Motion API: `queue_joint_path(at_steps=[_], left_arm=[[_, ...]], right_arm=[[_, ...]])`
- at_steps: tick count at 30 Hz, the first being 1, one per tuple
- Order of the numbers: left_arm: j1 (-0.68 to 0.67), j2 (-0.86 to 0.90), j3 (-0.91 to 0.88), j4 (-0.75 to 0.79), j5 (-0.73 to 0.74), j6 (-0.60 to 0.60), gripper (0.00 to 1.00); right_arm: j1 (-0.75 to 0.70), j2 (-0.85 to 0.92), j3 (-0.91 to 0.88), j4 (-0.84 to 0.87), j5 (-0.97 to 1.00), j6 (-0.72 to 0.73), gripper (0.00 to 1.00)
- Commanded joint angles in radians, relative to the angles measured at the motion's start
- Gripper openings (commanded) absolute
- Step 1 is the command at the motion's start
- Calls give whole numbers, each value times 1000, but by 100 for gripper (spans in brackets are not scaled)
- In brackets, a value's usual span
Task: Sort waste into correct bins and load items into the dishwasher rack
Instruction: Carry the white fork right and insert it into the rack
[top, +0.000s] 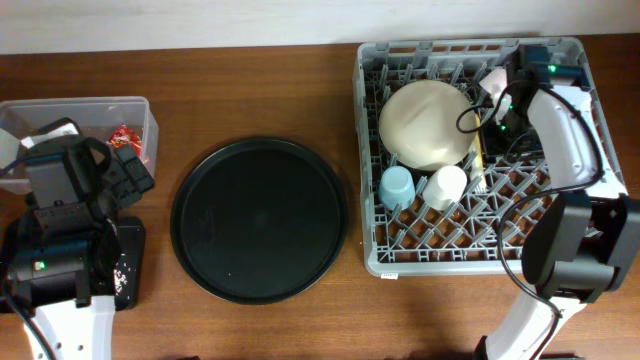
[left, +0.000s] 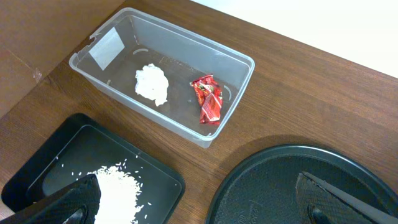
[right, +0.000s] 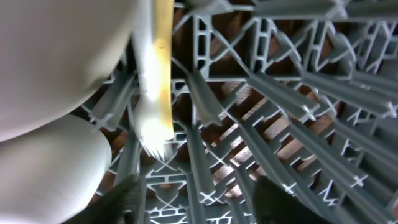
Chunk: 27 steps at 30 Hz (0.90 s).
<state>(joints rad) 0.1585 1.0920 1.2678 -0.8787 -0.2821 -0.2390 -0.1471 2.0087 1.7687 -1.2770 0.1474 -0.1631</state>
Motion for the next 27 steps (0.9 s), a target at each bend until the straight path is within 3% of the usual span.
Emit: queue_joint_path(at_steps=[1, 5, 8, 27], left_arm=[[2, -5, 3, 2, -10, -2, 99], [3, -5, 3, 1, -10, -2, 99], [2, -5, 3, 2, -10, -2, 99], [3, -5, 3, 2, -10, -2, 99]], right_arm=[[-11, -9, 23, -20, -72, 10, 71], [-10, -67, 188, -143, -241, 10, 79], [-10, -171, 233, -189, -324, 47, 98], [-10, -203, 233, -196, -323, 64, 98]])
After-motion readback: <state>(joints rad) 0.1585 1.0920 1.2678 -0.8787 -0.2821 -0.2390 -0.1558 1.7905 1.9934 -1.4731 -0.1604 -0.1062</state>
